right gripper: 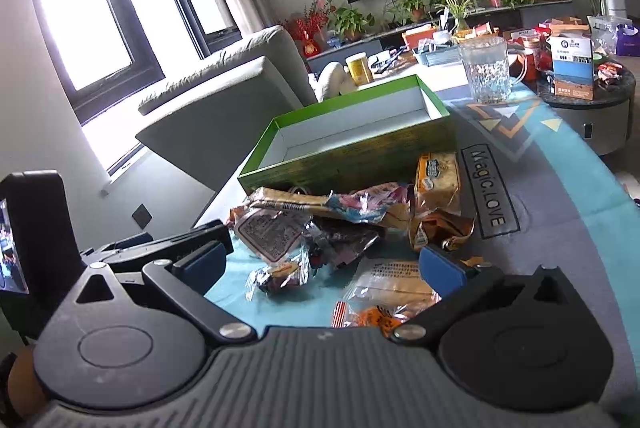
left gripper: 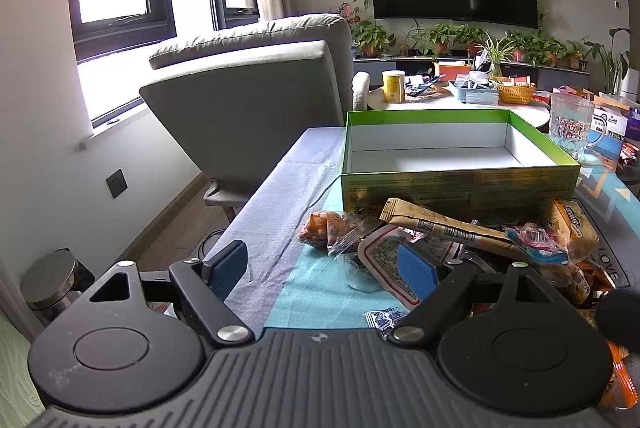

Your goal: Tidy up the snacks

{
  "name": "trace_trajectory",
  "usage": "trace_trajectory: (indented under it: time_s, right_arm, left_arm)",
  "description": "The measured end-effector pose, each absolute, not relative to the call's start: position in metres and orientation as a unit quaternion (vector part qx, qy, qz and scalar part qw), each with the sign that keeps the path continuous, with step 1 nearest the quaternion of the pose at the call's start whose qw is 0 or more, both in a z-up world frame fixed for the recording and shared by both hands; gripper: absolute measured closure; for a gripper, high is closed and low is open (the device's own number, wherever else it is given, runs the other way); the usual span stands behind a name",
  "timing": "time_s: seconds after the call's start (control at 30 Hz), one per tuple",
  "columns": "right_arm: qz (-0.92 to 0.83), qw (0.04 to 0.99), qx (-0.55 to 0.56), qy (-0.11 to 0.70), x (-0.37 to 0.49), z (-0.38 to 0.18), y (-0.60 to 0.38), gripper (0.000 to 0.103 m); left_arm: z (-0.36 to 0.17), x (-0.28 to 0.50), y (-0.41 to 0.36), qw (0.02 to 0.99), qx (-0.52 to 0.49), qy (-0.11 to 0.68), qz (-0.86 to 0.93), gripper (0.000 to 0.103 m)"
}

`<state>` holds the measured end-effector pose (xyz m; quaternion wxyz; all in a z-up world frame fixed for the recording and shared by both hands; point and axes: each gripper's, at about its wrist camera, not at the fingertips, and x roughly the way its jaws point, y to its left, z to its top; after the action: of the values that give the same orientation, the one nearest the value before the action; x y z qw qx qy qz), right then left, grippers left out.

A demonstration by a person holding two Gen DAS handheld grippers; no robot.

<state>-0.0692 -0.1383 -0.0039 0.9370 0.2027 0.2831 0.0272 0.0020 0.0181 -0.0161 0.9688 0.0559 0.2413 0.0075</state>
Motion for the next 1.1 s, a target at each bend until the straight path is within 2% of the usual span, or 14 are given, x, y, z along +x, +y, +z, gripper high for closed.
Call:
trace_trajectory:
  time_s: [0.2,0.5,1.1]
  right_arm:
    - [-0.045,0.949,0.180,0.255,-0.065,-0.003,-0.154,0.067]
    - [-0.063,0.953,0.147,0.259,-0.060,-0.004,-0.165,0.067]
    - [-0.055,0.940,0.176,0.287,-0.050,-0.008,-0.183,0.067]
  left_arm:
    - [-0.014,0.002,0.021,0.970,0.056,0.236,0.014,0.022]
    - [-0.011,0.002,0.024,0.971,0.060,0.232,0.015,0.022]
    - [-0.012,0.003,0.023,0.969,0.061,0.237,0.012,0.022]
